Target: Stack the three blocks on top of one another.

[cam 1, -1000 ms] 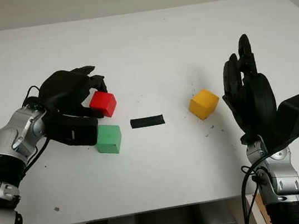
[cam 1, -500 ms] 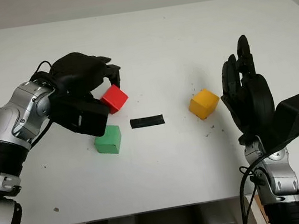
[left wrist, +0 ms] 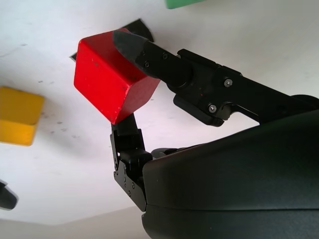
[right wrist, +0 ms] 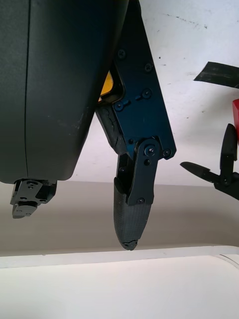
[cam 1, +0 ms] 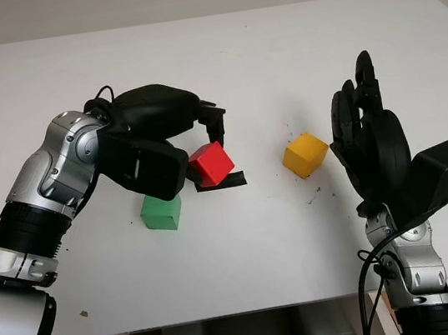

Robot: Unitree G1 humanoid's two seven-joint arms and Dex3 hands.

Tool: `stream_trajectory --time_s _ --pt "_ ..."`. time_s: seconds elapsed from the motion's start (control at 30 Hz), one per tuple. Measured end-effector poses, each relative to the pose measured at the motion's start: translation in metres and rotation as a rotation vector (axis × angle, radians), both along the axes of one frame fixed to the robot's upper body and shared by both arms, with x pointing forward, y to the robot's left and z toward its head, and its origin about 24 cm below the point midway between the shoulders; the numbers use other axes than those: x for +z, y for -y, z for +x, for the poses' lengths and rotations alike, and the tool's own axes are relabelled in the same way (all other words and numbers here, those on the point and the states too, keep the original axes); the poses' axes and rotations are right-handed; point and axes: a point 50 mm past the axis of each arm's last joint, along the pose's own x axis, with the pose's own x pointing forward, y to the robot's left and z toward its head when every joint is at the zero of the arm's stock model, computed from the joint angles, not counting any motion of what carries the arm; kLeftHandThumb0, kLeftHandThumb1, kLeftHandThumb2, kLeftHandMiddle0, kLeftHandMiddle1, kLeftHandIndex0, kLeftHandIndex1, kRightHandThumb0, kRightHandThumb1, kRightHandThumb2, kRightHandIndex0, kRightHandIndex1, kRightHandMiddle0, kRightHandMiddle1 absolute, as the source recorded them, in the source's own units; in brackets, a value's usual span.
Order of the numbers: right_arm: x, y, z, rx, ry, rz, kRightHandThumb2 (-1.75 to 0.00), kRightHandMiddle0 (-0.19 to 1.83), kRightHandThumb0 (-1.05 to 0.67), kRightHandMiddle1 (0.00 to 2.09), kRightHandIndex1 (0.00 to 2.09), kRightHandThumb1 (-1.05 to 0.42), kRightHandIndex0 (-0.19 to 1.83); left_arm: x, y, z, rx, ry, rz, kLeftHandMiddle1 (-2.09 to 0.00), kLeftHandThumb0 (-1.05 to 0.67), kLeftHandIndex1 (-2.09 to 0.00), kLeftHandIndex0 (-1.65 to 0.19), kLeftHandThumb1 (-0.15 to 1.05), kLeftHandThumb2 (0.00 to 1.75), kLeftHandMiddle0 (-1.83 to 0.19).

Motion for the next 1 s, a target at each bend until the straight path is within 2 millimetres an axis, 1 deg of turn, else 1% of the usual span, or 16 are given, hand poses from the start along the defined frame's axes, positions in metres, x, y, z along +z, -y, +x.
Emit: stream_trajectory --time_s 0.13,0.23,0.33,0.43,0.53,1.0 --pt "0.0 -0.001 0.0 -0.001 -0.001 0.003 -0.55 -0.19 -0.73 0.0 0.0 -1.05 -0.19 -0.012 -0.002 -0.001 -0.009 -0.001 -0.047 -0.05 -0.43 -1.44 -0.37 0.99 0.06 -0.21" --pt "0.0 -0.001 -0.001 -0.004 -0.001 0.006 -0.54 -0.19 -0.73 0.0 0.0 -1.05 -0.19 -0.021 -0.006 0.001 0.006 0.013 -0.06 -0.06 -0.44 -1.5 -0.36 0.99 0.05 -0.22" --pt "0.001 -0.001 -0.001 -0.004 0.005 0.006 -0.55 -0.19 -0.73 0.0 0.0 -1.05 -0.19 -0.026 -0.009 0.002 0.016 0.034 -0.067 -0.06 -0.43 -1.5 -0.34 0.99 0.05 -0.22" --pt "0.002 -0.001 -0.001 -0.005 0.01 0.004 -0.55 -0.19 -0.73 0.0 0.0 -1.05 -0.19 -0.032 -0.011 0.005 0.026 0.041 -0.064 -0.05 -0.43 -1.44 -0.36 0.98 0.05 -0.22" --pt "0.002 -0.001 -0.002 -0.008 0.009 0.002 -0.55 -0.19 -0.72 0.0 0.0 -1.05 -0.19 -0.039 -0.011 0.006 0.03 0.033 -0.058 -0.05 -0.42 -1.45 -0.36 0.98 0.05 -0.22" --pt "0.0 0.0 -0.004 -0.02 0.005 -0.011 -0.55 -0.19 -0.74 0.01 0.0 -1.05 -0.19 -0.042 -0.003 0.012 0.031 0.024 -0.036 -0.06 -0.46 -1.41 -0.39 0.96 0.05 -0.21"
